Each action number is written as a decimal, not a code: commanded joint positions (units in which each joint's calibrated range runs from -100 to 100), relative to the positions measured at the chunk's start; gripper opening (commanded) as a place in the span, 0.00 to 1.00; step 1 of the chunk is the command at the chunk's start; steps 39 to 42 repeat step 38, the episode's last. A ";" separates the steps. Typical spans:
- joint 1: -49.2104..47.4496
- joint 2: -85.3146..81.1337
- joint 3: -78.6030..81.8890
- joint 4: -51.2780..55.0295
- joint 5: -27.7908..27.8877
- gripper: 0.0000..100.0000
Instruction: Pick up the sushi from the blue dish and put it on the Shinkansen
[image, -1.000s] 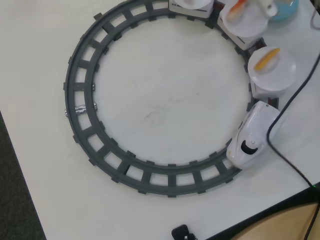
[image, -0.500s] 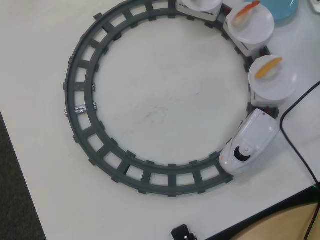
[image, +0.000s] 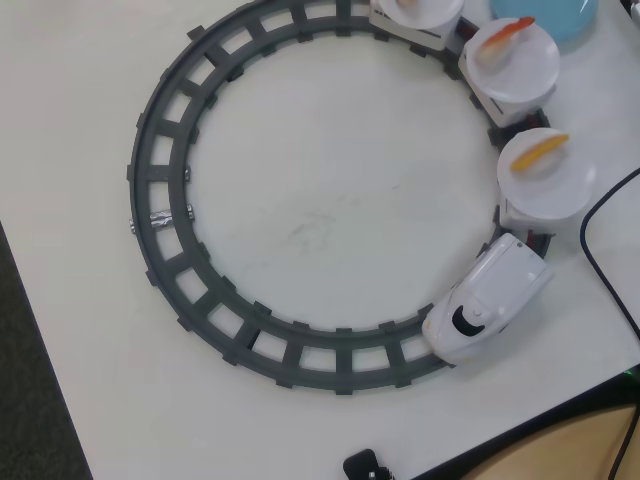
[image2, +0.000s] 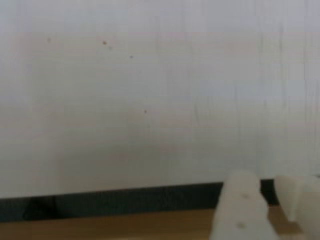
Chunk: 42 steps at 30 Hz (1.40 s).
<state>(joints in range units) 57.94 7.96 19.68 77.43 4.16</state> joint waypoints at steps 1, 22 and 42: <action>1.92 -3.82 0.25 -0.79 -0.17 0.04; -8.99 -49.67 30.05 -1.56 -0.17 0.04; -8.99 -71.05 53.12 -10.80 2.97 0.03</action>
